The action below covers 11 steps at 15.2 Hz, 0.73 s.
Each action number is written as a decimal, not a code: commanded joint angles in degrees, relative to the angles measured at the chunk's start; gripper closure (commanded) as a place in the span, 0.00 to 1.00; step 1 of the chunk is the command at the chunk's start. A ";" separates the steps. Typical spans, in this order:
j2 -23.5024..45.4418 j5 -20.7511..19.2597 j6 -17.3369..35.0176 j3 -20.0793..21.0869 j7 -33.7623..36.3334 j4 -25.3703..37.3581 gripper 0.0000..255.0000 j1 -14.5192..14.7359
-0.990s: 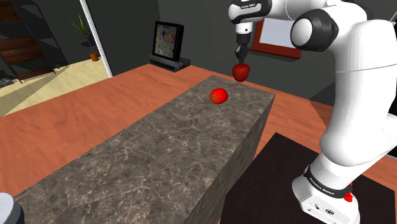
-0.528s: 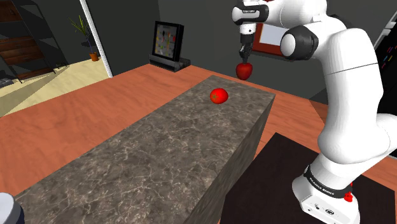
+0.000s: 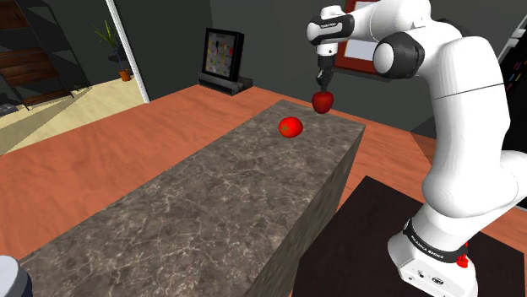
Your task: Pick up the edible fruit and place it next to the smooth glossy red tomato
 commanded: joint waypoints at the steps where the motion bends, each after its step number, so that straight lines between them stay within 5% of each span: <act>1: 0.35 0.04 1.26 0.02 -0.01 -0.87 1.00 0.00; 11: 1.54 0.20 8.20 0.16 0.03 -6.64 1.00 0.19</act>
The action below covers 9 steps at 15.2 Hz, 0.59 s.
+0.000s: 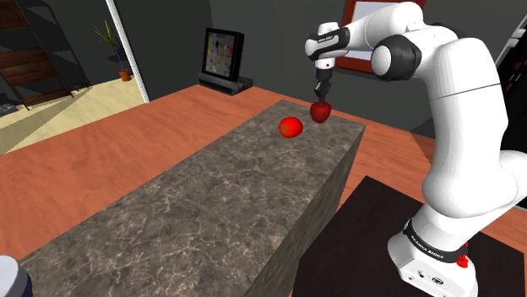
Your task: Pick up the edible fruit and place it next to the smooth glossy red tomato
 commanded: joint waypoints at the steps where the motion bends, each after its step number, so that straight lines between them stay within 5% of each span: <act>1: 0.45 0.06 1.36 0.04 -0.02 -0.87 1.00 -0.01; 9: 2.46 0.29 6.25 0.21 -0.02 -3.77 1.00 0.00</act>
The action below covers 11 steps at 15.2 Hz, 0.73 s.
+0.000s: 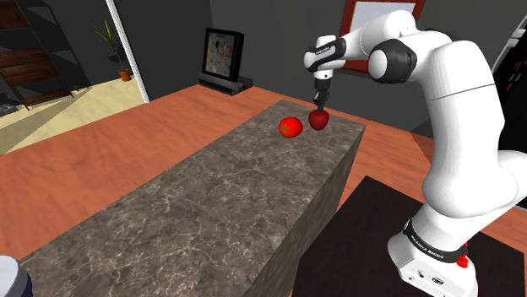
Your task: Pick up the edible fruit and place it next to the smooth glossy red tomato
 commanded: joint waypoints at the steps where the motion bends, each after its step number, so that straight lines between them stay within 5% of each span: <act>1: 0.56 0.06 1.18 0.06 0.04 -0.57 1.00 0.03; 9: 0.98 0.11 1.88 0.09 0.03 -0.85 1.00 0.01; 10: 0.98 0.11 1.88 0.09 0.03 -0.85 0.00 0.01; 11: 0.98 0.11 1.87 0.09 0.03 -0.85 0.00 0.01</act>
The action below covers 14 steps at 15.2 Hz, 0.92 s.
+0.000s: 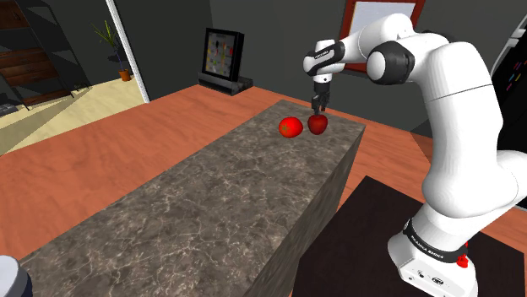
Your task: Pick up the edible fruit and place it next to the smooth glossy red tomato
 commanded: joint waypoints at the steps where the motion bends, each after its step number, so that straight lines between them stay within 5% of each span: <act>1: 0.00 0.00 0.00 0.00 0.00 0.00 0.00 0.00; 4: 0.00 0.00 0.00 0.00 0.00 0.00 0.00 0.00; 8: -1.23 -0.20 -6.55 -0.12 0.17 5.35 0.00 -0.04; 14: -1.23 -0.20 -6.55 -0.12 0.17 5.35 0.00 -0.04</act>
